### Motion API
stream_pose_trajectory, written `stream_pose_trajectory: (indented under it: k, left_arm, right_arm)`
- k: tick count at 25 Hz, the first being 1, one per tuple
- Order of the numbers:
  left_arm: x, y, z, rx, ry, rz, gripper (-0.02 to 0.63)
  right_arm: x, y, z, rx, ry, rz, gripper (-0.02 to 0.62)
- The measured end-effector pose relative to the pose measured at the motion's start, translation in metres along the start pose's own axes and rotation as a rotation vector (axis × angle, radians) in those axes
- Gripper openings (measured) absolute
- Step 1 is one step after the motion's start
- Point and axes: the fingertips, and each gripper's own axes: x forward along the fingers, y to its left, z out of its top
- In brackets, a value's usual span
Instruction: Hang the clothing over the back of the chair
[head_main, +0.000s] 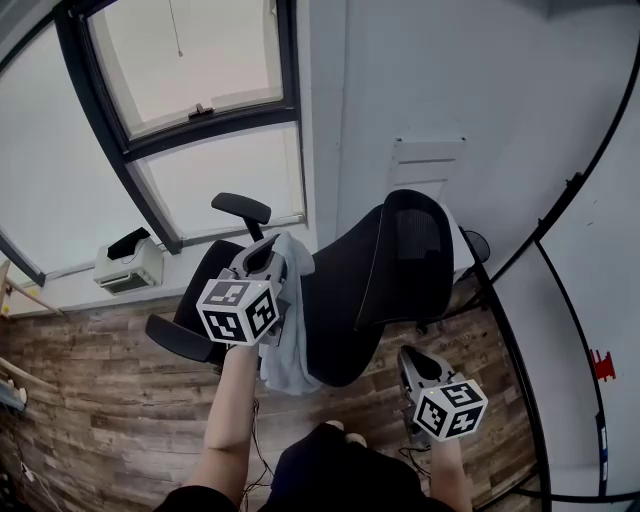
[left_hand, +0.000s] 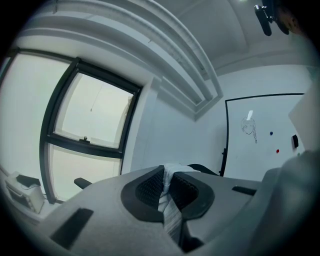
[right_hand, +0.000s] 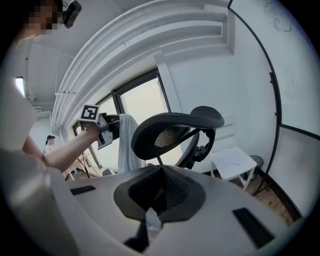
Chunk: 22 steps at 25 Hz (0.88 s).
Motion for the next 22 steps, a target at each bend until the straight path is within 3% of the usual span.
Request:
stream_pose_trajectory:
  k: [9,22]
  left_arm:
    - [0.043,-0.011,0.03,0.023,-0.035,-0.043,0.008]
    - [0.1,-0.08,0.112,0.112,-0.153,-0.183,0.008]
  right_arm:
    - [-0.005,-0.017,0.008,0.008,-0.018,-0.044,0.0]
    - [-0.018,-0.055,0.041,0.012,-0.071,-0.102,0.0]
